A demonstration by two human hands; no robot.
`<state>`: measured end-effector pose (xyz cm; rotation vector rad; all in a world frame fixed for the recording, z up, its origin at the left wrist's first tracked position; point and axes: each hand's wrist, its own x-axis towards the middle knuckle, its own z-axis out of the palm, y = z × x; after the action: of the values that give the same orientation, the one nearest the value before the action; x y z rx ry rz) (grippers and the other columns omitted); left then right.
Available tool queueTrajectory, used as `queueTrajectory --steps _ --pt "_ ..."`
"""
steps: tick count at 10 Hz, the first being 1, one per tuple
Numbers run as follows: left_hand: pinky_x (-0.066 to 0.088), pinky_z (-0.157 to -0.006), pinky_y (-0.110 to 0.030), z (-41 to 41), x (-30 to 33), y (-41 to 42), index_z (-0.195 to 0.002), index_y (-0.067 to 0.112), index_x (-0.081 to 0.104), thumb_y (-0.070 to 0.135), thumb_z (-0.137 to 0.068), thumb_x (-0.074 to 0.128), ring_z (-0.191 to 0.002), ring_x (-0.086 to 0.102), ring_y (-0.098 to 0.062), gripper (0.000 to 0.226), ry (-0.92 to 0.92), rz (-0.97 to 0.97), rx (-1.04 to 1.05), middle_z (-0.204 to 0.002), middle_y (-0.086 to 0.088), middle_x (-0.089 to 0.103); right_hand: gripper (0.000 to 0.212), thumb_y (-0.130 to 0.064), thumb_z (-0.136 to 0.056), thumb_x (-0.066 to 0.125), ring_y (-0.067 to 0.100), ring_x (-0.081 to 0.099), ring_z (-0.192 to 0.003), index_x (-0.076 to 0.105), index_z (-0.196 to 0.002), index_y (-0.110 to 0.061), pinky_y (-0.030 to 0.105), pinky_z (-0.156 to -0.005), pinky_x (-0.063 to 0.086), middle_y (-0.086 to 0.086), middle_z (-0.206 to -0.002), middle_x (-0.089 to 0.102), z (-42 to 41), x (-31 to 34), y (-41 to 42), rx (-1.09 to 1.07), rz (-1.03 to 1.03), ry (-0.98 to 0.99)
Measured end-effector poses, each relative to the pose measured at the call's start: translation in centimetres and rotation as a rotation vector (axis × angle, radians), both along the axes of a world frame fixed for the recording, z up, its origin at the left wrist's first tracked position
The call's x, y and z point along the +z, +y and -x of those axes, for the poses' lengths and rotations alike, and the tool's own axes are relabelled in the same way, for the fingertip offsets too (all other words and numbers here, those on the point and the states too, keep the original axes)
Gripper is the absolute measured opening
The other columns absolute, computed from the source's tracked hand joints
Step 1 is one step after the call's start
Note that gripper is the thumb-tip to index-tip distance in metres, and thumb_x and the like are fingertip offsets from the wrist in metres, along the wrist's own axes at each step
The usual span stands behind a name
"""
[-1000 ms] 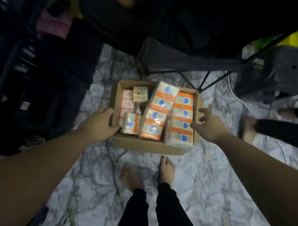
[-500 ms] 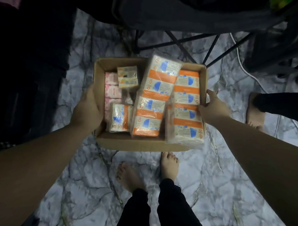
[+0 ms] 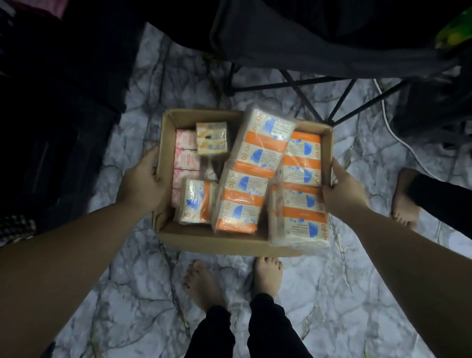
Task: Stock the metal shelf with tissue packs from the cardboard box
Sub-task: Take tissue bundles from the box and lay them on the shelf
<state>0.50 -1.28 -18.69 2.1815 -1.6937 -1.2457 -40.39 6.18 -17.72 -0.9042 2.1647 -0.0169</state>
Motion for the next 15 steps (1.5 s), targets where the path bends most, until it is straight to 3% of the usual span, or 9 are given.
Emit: queueTrajectory --steps 3,4,6,7,10,11,12,14,15 --pt "0.057 -0.095 -0.043 -5.8 3.9 10.7 -0.149 0.057 0.039 0.038 -0.094 0.064 -0.109 0.07 -0.019 0.063 -0.032 -0.055 0.192 -0.125 0.01 0.072 0.062 -0.036 -0.1 0.044 0.02 0.071 -0.087 0.025 -0.156 -0.056 0.039 -0.075 0.06 -0.005 -0.101 0.074 -4.0 1.7 2.8 0.216 -0.07 -0.032" --pt "0.057 -0.094 -0.048 -8.1 5.4 15.2 -0.144 0.047 0.051 0.047 -0.089 0.058 -0.106 0.071 -0.024 0.055 0.007 -0.066 0.312 -0.113 0.005 0.076 0.062 -0.04 -0.103 0.043 0.012 0.067 -0.077 0.021 -0.159 -0.053 0.028 -0.061 0.05 -0.007 -0.093 0.074 -6.4 2.6 2.9 0.336 -0.1 -0.041" --pt "0.057 -0.095 -0.053 -12.2 7.8 26.3 -0.149 0.053 0.039 0.066 -0.091 0.051 -0.112 0.069 -0.026 0.06 -0.01 -0.127 0.611 -0.126 0.002 0.072 0.061 -0.039 -0.105 0.042 0.0 0.058 -0.069 0.021 -0.161 -0.048 0.018 -0.049 0.038 -0.007 -0.093 0.071 -12.8 5.4 2.1 0.638 -0.088 -0.01" --pt "0.053 -0.095 -0.044 -12.7 9.7 31.1 -0.143 0.037 0.056 0.073 -0.082 0.044 -0.113 0.069 -0.031 0.072 0.037 -0.042 0.795 -0.122 -0.003 0.073 0.06 -0.04 -0.106 0.044 0.003 0.063 -0.071 0.022 -0.161 -0.046 0.018 -0.05 0.041 -0.006 -0.093 0.073 -16.8 7.1 1.8 0.752 -0.063 -0.047" --pt "0.041 -0.083 -0.031 -16.3 12.3 42.7 -0.154 0.028 0.046 0.024 -0.102 0.061 -0.111 0.067 -0.028 0.054 -0.085 -0.056 1.092 -0.116 -0.006 0.072 0.064 -0.04 -0.097 0.052 0.019 0.072 -0.083 0.03 -0.157 -0.051 0.036 -0.075 0.059 -0.003 -0.09 0.075 -30.9 7.1 2.6 1.098 -0.029 -0.116" --pt "0.047 -0.087 -0.036 -18.4 11.6 46.5 -0.158 0.038 0.038 0.034 -0.101 0.06 -0.117 0.067 -0.033 0.061 -0.144 -0.112 1.148 -0.124 -0.006 0.073 0.061 -0.038 -0.1 0.054 0.012 0.067 -0.075 0.034 -0.156 -0.049 0.029 -0.066 0.054 -0.005 -0.079 0.072 -35.4 6.8 3.6 1.169 -0.005 -0.142" --pt "0.052 -0.095 -0.045 -20.6 10.3 49.5 -0.158 0.04 0.036 0.041 -0.1 0.058 -0.116 0.068 -0.032 0.061 -0.184 -0.122 1.175 -0.121 -0.005 0.075 0.06 -0.037 -0.101 0.055 0.017 0.069 -0.08 0.037 -0.158 -0.045 0.034 -0.076 0.057 -0.001 -0.079 0.073 -39.6 6.0 5.0 1.238 0.031 -0.152" --pt "0.055 -0.088 -0.043 -23.4 6.5 52.8 -0.158 0.043 0.033 0.04 -0.101 0.054 -0.104 0.071 -0.027 0.061 -0.164 -0.108 1.275 -0.091 0.012 0.071 0.055 -0.047 -0.102 0.047 0.012 0.063 -0.074 0.038 -0.156 -0.047 0.031 -0.065 0.049 -0.003 -0.074 0.072 -45.5 2.3 6.6 1.308 0.086 -0.081" --pt "0.055 -0.087 -0.04 -24.2 4.1 53.7 -0.159 0.045 0.03 0.043 -0.1 0.054 -0.104 0.07 -0.02 0.064 -0.122 -0.099 1.316 -0.093 0.02 0.07 0.053 -0.054 -0.103 0.041 0.028 0.07 -0.094 0.037 -0.155 -0.05 0.039 -0.077 0.057 0.005 -0.09 0.076 -46.8 0.2 7.2 1.325 0.101 -0.048"
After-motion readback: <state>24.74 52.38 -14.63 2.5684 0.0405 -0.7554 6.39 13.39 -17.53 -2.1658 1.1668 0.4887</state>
